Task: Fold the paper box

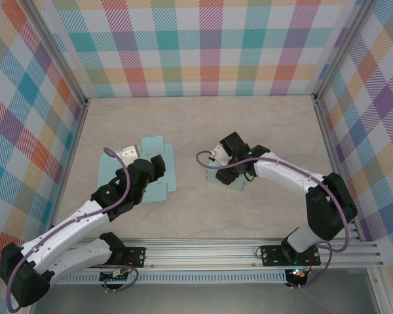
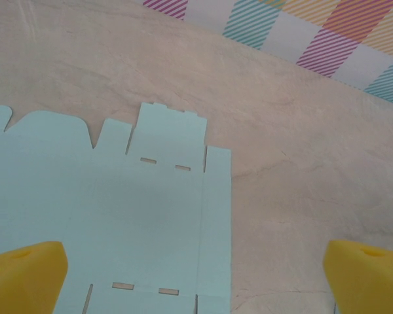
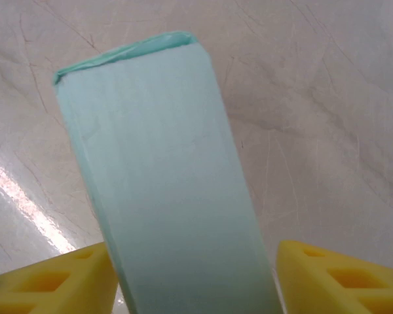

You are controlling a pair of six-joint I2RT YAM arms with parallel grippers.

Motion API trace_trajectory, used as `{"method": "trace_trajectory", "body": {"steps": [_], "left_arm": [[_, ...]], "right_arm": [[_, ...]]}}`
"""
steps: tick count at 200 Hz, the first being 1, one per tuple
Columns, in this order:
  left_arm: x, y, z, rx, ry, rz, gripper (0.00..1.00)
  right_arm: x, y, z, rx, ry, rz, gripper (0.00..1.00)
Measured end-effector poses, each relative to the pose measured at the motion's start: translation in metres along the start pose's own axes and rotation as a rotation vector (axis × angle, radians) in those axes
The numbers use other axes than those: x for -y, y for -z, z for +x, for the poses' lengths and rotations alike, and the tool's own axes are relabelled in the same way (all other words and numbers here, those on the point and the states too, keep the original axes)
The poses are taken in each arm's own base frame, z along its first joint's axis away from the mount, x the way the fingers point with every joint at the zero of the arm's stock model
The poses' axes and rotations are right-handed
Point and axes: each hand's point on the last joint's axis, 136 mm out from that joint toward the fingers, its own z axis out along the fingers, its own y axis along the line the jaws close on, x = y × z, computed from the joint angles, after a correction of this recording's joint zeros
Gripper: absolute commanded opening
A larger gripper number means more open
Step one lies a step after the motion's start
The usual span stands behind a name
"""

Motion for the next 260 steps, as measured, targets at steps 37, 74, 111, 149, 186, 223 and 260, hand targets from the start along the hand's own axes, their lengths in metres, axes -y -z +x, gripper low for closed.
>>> {"method": "trace_trajectory", "body": {"steps": [37, 74, 111, 149, 186, 223, 260], "left_arm": [[0.0, 0.0, 0.0, -0.001, 0.0, 0.001, 1.0], [-0.002, -0.001, 0.002, -0.004, -0.004, -0.003, 1.0], [-0.006, 0.0, 0.004, -0.006, -0.005, -0.01, 1.0], [-0.008, 0.005, 0.0, 0.004, 0.005, -0.002, 1.0], [-0.01, 0.01, -0.007, 0.029, 0.023, 0.002, 1.0], [-0.014, 0.011, -0.009, 0.036, 0.024, -0.009, 1.0], [-0.015, 0.011, -0.007, 0.03, 0.018, -0.014, 1.0]], "right_arm": [[0.011, 0.001, 0.002, -0.017, -0.008, 0.066, 0.39], [0.04, -0.002, 0.002, -0.065, -0.017, 0.224, 0.37], [0.084, -0.017, -0.013, -0.125, -0.029, 0.431, 0.36], [0.134, -0.04, -0.029, -0.172, -0.061, 0.63, 0.4], [0.161, -0.057, -0.044, -0.181, -0.051, 0.747, 0.5], [0.163, -0.066, -0.047, -0.185, -0.025, 0.756, 0.73], [0.158, -0.069, -0.042, -0.175, -0.054, 0.739, 0.88]]}}
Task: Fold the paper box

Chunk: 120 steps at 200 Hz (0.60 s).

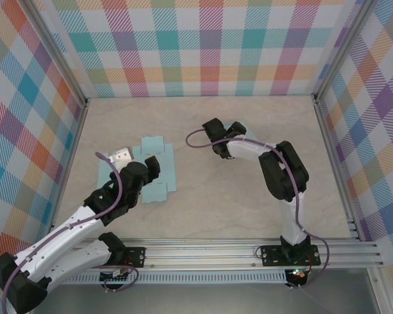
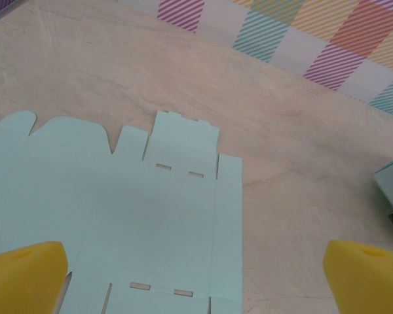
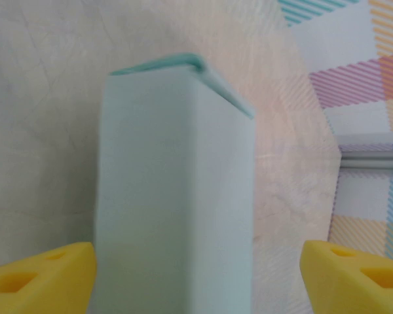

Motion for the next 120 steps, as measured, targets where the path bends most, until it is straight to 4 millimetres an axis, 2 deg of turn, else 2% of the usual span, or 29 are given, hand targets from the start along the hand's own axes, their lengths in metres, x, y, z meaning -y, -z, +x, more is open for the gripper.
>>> {"method": "trace_trajectory", "body": {"steps": [26, 64, 93, 120], "left_arm": [[0.0, -0.003, 0.003, -0.01, -0.011, -0.009, 1.0], [0.001, -0.012, 0.016, -0.058, -0.055, -0.04, 1.0], [0.006, -0.02, 0.018, -0.097, -0.097, -0.079, 1.0], [0.012, -0.038, 0.026, -0.151, -0.147, -0.135, 1.0]], "right_arm": [[-0.008, 0.009, 0.013, -0.003, -0.03, -0.061, 1.0], [-0.003, 0.048, 0.013, 0.07, -0.187, -0.196, 1.0], [0.013, 0.087, 0.003, 0.153, -0.372, -0.311, 1.0], [0.018, 0.118, -0.006, 0.199, -0.548, -0.446, 1.0]]}}
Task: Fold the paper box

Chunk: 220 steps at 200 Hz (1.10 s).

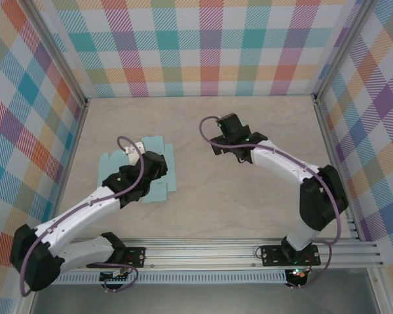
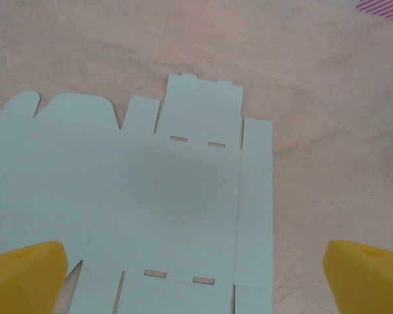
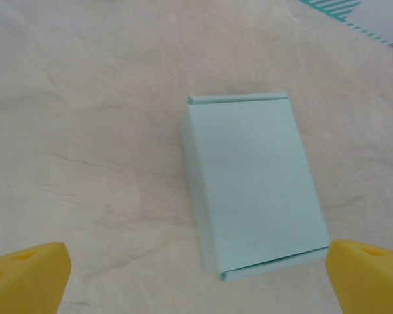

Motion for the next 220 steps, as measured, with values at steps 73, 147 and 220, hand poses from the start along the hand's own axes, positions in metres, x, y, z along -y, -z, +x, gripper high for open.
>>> {"method": "trace_trajectory", "body": {"steps": [73, 147, 220], "left_arm": [[-0.029, -0.06, 0.034, -0.195, 0.118, -0.085, 0.92], [-0.074, -0.105, 0.047, -0.287, 0.321, -0.128, 0.54], [-0.066, -0.136, 0.077, -0.408, 0.341, -0.077, 0.28]], "right_arm": [[-0.079, -0.001, 0.026, -0.169, -0.283, -0.427, 0.99], [-0.133, -0.04, 0.031, -0.311, -0.369, -0.621, 0.88], [-0.141, -0.036, 0.026, -0.315, -0.396, -0.661, 0.88]]}}
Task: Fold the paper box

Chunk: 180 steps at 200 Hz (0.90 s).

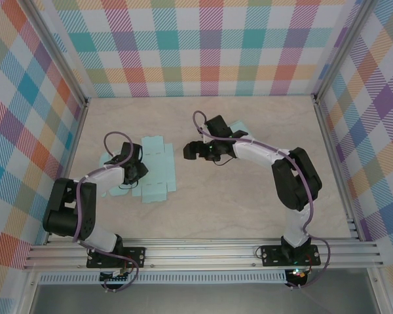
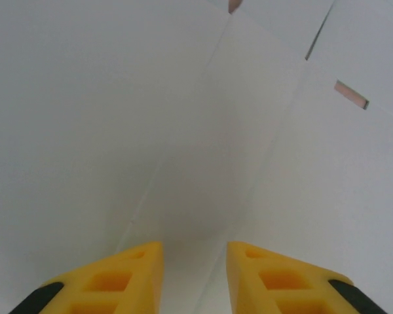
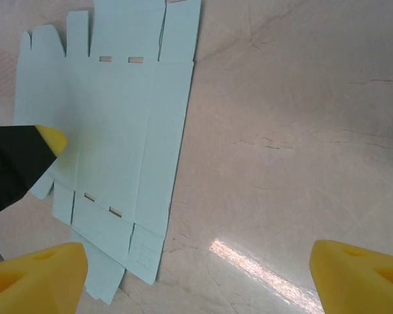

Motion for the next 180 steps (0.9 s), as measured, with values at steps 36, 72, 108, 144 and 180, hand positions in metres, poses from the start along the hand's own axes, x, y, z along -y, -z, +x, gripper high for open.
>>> {"method": "trace_trajectory", "body": {"steps": [36, 72, 108, 144, 180], "left_arm": [[0.011, -0.003, 0.012, -0.022, -0.013, 0.048, 0.26], [0.032, 0.001, 0.034, -0.028, -0.001, 0.14, 0.22], [0.056, 0.011, 0.066, -0.071, -0.016, 0.211, 0.22], [0.07, 0.017, 0.09, -0.105, -0.01, 0.245, 0.2], [0.075, 0.02, 0.101, -0.095, 0.04, 0.273, 0.19]], "right_arm": [[0.004, -0.004, 0.004, 0.002, -0.027, -0.003, 0.87], [0.019, -0.007, 0.029, -0.032, -0.097, 0.011, 0.87], [0.028, 0.002, 0.053, -0.033, -0.165, 0.012, 0.86], [0.035, 0.008, 0.069, -0.015, -0.217, 0.006, 0.84], [0.045, 0.015, 0.087, 0.01, -0.287, 0.008, 0.81]]}}
